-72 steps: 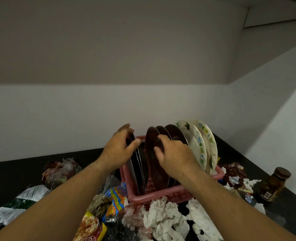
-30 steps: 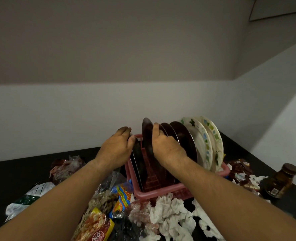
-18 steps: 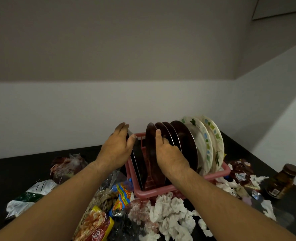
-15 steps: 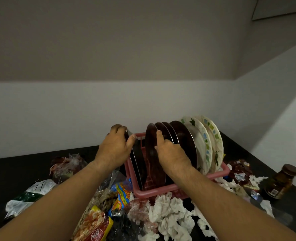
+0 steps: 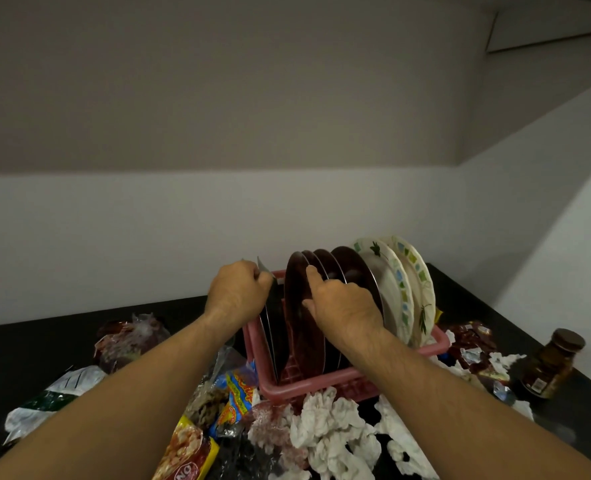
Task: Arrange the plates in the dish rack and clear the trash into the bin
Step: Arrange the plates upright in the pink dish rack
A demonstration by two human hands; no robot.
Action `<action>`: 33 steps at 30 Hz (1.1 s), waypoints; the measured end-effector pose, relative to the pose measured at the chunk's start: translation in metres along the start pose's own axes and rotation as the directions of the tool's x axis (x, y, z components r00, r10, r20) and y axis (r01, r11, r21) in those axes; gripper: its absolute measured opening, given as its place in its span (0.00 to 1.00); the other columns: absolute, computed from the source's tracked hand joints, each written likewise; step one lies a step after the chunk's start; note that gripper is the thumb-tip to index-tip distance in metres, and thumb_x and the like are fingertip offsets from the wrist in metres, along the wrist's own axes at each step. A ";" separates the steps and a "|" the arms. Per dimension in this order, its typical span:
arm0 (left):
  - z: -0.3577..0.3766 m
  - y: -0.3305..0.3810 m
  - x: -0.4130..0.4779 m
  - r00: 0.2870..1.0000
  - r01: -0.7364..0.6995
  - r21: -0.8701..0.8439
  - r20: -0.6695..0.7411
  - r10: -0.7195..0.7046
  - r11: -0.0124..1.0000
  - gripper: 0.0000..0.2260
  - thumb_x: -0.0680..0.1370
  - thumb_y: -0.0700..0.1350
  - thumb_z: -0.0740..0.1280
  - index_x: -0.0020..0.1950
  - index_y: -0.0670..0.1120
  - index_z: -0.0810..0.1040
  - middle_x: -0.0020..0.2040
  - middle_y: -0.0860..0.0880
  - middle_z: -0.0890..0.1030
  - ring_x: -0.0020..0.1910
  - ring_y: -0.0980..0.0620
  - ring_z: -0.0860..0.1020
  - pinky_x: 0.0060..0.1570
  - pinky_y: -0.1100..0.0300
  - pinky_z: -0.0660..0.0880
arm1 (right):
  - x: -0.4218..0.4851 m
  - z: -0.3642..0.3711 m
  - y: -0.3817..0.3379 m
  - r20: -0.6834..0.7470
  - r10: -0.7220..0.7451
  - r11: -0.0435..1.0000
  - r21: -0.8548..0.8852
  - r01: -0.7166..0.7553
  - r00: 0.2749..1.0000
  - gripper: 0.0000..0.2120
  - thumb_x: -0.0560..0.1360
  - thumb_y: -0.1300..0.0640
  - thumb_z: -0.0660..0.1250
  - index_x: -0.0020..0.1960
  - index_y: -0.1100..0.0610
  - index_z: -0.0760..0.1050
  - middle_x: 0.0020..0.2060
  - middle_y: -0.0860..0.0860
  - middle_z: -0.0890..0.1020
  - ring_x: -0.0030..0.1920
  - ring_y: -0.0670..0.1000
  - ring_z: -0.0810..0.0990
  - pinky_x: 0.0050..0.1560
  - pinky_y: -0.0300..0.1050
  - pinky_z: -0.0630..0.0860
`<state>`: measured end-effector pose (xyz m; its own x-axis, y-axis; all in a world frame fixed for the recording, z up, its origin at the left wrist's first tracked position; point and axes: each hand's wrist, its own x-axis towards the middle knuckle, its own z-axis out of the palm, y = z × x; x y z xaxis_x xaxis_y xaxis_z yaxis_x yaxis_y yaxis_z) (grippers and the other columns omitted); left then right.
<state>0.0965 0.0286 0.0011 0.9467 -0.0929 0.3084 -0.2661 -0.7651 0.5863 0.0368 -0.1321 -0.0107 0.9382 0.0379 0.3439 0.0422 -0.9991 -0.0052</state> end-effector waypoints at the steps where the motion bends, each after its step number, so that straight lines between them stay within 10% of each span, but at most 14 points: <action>1: 0.001 0.001 0.000 1.000 0.001 -0.017 -0.011 -0.001 1.000 0.14 0.78 0.47 0.62 0.33 0.46 0.75 0.28 0.50 0.76 0.25 0.55 0.72 0.23 0.64 0.64 | -0.001 -0.002 0.000 -0.003 -0.010 1.000 0.002 0.010 1.000 0.28 0.83 0.46 0.57 0.78 0.54 0.53 0.49 0.54 0.82 0.43 0.54 0.81 0.27 0.42 0.60; 10: -0.027 0.028 0.014 0.984 -0.061 -0.132 -0.176 0.038 0.989 0.16 0.75 0.49 0.62 0.30 0.45 0.75 0.24 0.51 0.75 0.22 0.55 0.72 0.22 0.64 0.64 | -0.003 -0.022 -0.007 -0.174 0.022 0.882 0.467 0.063 0.985 0.17 0.82 0.46 0.57 0.60 0.53 0.79 0.49 0.48 0.82 0.45 0.46 0.78 0.43 0.40 0.72; 22: -0.063 0.045 0.021 0.989 -0.099 -0.268 -0.130 0.065 0.958 0.16 0.79 0.51 0.63 0.36 0.44 0.79 0.30 0.48 0.79 0.29 0.49 0.79 0.26 0.58 0.76 | -0.002 -0.020 -0.024 0.088 -0.073 0.524 0.851 -0.037 0.993 0.32 0.79 0.32 0.54 0.78 0.37 0.46 0.75 0.47 0.66 0.64 0.38 0.64 0.54 0.30 0.62; 27: -0.072 0.046 0.019 0.992 -0.087 -0.309 -0.112 0.055 0.947 0.17 0.80 0.53 0.63 0.37 0.44 0.79 0.34 0.46 0.81 0.36 0.44 0.82 0.36 0.50 0.82 | -0.002 -0.017 -0.037 0.054 -0.098 0.484 0.875 0.000 0.994 0.43 0.72 0.28 0.62 0.78 0.36 0.43 0.74 0.48 0.69 0.72 0.47 0.68 0.71 0.52 0.67; 33: -0.072 0.038 0.016 0.992 -0.089 -0.287 -0.108 0.060 0.954 0.21 0.78 0.58 0.64 0.33 0.45 0.76 0.30 0.47 0.79 0.32 0.47 0.81 0.33 0.56 0.79 | -0.009 -0.005 -0.045 0.009 -0.103 0.478 0.877 0.041 0.995 0.39 0.76 0.31 0.59 0.79 0.41 0.47 0.76 0.49 0.65 0.72 0.43 0.64 0.69 0.45 0.64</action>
<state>0.0882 0.0443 0.0821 0.9039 -0.0694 0.4220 -0.3901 -0.5386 0.7469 0.0244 -0.0879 -0.0086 0.9321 0.1408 0.3337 0.3601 -0.4591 -0.8121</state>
